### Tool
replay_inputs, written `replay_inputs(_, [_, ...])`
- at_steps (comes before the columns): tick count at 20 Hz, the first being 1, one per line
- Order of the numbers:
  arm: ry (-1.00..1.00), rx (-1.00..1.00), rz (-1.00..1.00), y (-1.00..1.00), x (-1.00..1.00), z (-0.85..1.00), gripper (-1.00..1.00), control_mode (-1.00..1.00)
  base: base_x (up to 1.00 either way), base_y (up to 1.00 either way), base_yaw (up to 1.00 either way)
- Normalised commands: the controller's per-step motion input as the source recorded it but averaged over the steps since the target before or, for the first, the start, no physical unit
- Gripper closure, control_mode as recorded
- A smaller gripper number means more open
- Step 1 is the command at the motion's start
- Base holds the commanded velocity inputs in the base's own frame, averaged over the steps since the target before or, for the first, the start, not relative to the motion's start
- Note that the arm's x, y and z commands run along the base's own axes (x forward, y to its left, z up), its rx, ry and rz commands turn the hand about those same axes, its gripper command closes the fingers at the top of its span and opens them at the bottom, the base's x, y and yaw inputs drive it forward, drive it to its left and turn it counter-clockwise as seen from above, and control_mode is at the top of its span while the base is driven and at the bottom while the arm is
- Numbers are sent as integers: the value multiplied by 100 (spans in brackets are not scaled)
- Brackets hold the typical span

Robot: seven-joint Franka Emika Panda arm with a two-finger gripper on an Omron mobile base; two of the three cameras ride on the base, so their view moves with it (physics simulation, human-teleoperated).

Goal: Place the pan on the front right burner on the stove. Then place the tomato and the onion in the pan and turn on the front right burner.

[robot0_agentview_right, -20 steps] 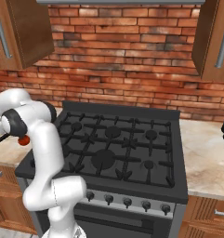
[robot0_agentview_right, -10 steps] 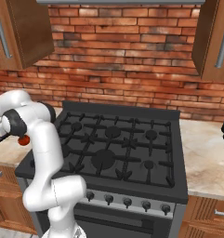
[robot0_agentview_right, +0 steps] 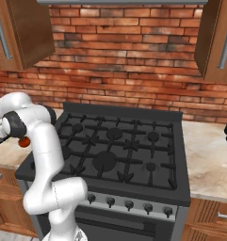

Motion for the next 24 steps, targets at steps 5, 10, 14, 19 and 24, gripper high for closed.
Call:
replay_inputs(5, [0,0,0,0,8,-12,-100,-100,0,0,0])
replay_inputs(10, [0,0,0,0,4,-14,-100,-100,0,0,0])
replay_inputs(14, [0,0,0,0,6,-15,-100,-100,0,0,0])
replay_inputs(19, [0,0,0,0,7,-16,-100,-100,0,0,0])
replay_inputs(24, [0,0,0,0,9,-17,-100,-100,0,0,0])
